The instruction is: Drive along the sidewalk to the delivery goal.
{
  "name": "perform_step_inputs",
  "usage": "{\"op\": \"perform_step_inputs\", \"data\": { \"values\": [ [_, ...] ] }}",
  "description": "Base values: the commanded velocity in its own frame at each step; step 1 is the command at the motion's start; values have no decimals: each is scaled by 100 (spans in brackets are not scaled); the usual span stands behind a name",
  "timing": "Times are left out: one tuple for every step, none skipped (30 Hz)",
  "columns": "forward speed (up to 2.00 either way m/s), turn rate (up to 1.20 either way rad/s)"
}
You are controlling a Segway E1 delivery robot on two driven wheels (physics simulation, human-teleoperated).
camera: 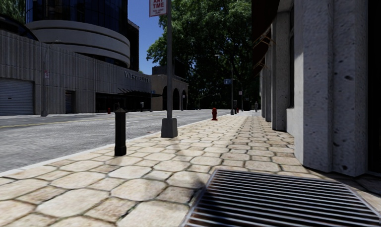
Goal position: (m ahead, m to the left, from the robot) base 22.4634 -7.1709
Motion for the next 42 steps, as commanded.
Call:
{"op": "perform_step_inputs", "data": {
  "values": [
    [200,0],
    [200,0],
    [200,0],
    [200,-14],
    [200,-41],
    [200,-57],
    [200,-71],
    [200,-71],
    [200,-82],
    [200,-94],
    [200,-99],
    [200,-100],
    [200,-100],
    [200,-63],
    [200,-11],
    [200,-3],
    [200,-1],
    [200,0],
    [200,0],
    [200,0],
    [200,0],
    [200,0],
    [200,0],
    [200,0],
    [200,0],
    [200,0],
    [200,0],
    [200,0],
    [200,0],
    [200,0],
    [200,0],
    [200,0],
    [200,0],
    [200,0],
    [200,0],
    [200,0],
    [200,0],
    [200,-14],
    [200,-68],
    [200,-100],
    [200,-102],
    [200,-28]
  ]
}}
